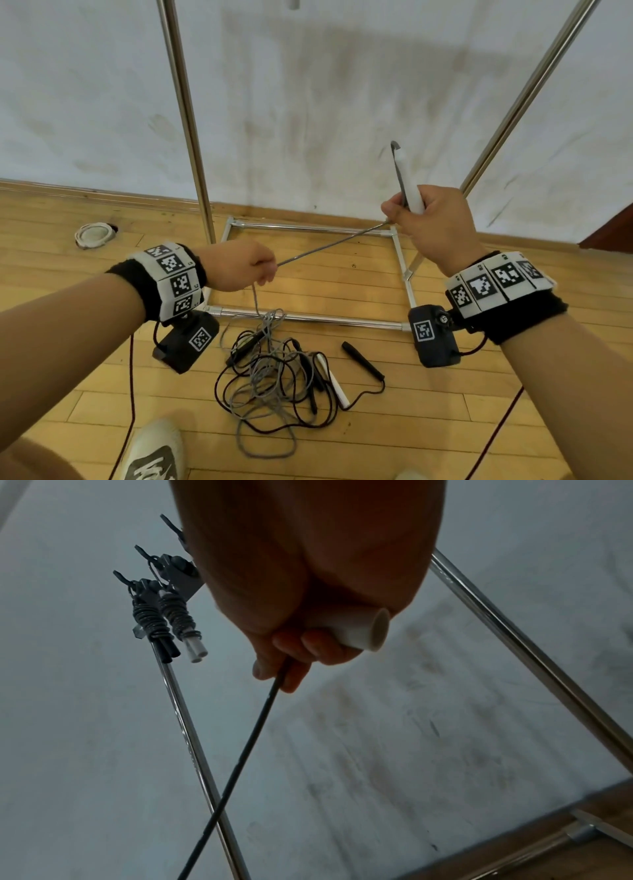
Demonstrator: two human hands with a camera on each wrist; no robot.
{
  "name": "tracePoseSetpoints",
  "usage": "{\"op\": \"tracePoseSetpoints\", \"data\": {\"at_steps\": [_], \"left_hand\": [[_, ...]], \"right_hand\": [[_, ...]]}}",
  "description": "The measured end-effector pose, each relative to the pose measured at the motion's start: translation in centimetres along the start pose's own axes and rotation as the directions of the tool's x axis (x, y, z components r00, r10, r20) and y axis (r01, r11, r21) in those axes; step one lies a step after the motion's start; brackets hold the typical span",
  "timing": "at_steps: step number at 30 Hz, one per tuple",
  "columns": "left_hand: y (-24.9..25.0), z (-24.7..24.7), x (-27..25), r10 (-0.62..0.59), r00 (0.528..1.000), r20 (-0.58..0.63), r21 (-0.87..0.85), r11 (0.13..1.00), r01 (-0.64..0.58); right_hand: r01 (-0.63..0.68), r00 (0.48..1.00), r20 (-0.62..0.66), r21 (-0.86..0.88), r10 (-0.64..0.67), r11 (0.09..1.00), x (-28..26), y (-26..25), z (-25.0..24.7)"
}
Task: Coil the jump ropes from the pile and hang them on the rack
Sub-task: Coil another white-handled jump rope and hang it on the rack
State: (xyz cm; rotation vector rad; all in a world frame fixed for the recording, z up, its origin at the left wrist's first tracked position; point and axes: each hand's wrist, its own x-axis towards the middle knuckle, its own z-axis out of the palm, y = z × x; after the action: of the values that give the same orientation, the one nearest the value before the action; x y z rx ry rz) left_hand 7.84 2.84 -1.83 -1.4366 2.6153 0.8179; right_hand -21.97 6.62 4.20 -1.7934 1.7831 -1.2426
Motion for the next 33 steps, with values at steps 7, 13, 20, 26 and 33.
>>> {"op": "tracePoseSetpoints", "data": {"at_steps": [7, 13, 20, 26, 33], "left_hand": [[0.0, -0.5, -0.3, 0.002, 0.997, -0.077, 0.061, 0.998, 0.002], [4.6, -1.5, -0.8, 0.153, 0.961, -0.228, 0.002, 0.988, -0.157], [7.9, -2.9, -1.4, 0.273, 0.860, -0.432, -0.042, 0.946, -0.322], [6.1, -2.4, -0.9, 0.204, 0.923, -0.327, -0.181, 0.945, -0.273], [1.4, -0.4, -0.6, 0.075, 0.997, -0.037, -0.146, 0.986, -0.080]], "right_hand": [[-0.013, 0.998, 0.055, -0.318, 0.032, 0.948, -1.1, 1.7, 0.6], [0.065, 0.983, 0.180, -0.121, -0.042, 0.991, -3.1, -0.1, 2.2], [0.221, 0.933, 0.298, -0.031, -0.202, 0.975, -4.1, -2.1, 3.3], [0.148, 0.972, 0.180, 0.049, -0.154, 0.988, -2.8, -2.1, 2.0], [0.065, 0.998, -0.008, 0.162, -0.065, 0.985, 0.1, -1.7, -0.7]]}}
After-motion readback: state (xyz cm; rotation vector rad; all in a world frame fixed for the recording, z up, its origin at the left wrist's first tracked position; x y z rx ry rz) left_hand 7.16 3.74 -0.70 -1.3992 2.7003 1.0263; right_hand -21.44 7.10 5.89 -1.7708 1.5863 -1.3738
